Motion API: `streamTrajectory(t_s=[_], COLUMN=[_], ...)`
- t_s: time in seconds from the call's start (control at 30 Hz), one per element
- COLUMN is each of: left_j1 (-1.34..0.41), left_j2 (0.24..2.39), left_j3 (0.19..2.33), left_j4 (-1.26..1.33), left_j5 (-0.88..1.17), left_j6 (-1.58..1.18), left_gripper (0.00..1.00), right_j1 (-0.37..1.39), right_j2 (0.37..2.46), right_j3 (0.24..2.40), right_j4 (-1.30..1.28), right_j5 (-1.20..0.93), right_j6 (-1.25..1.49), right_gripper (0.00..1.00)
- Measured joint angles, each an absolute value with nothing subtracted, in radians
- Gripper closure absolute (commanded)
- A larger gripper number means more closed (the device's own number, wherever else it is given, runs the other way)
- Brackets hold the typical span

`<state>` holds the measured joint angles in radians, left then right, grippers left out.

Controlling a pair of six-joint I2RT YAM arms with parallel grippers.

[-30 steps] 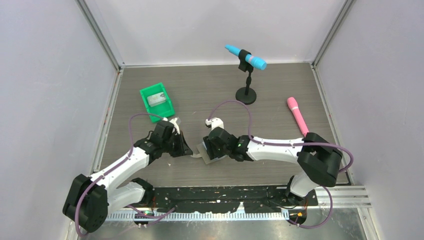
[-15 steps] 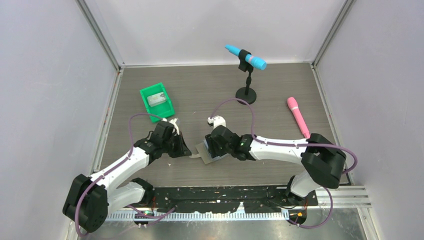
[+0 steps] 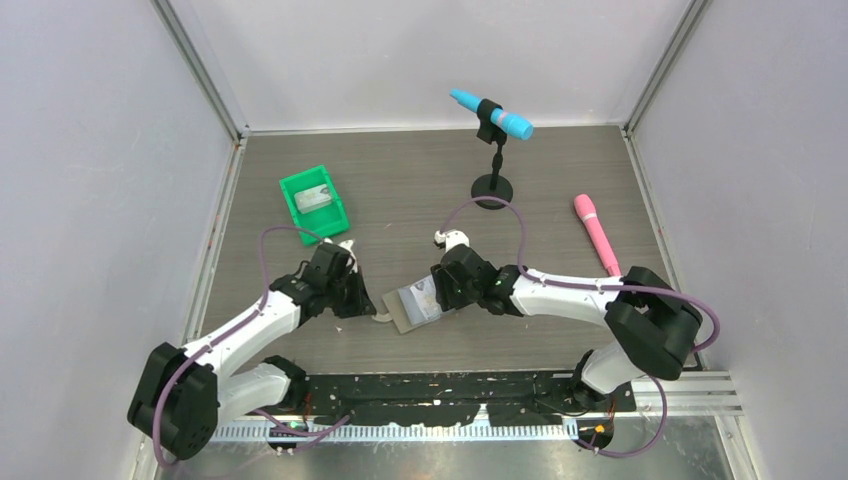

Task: Take the credit cards out of the card holder
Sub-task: Remove the credit card from the card holder.

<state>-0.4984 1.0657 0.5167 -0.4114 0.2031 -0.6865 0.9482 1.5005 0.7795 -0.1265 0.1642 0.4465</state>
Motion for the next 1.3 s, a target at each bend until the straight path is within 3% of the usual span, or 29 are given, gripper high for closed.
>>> streamTrajectory(t_s=[0.23, 0.5, 0.77, 1.3], left_j1=[-0.498, -0.500, -0.519, -0.596], left_j2=[1.096, 0.993, 0.902, 1.230], left_j3=[0.626, 0.711, 0.696, 0.623], left_j4=[-0.520, -0.550, -0.402, -0.076], left_j5=[0.120, 0.127, 0.250, 0.317], left_j6=[-0.665, -0.672, -0.734, -0.807], left_gripper=[0.72, 0.60, 0.61, 0.68], right_j1=[0.924, 0.913, 0.847, 0.796], right_j2=[1.500, 1.443, 1.431, 1.583], right_j3=[0.737, 0.735, 0.735, 0.735], right_j4=[-0.098, -0.081, -0.047, 0.079], right_j5=[0.084, 0.032, -0.033, -0.158], right_j6=[0.453, 0.469, 0.474, 0.504], right_gripper=[0.57, 0.59, 0.62, 0.64])
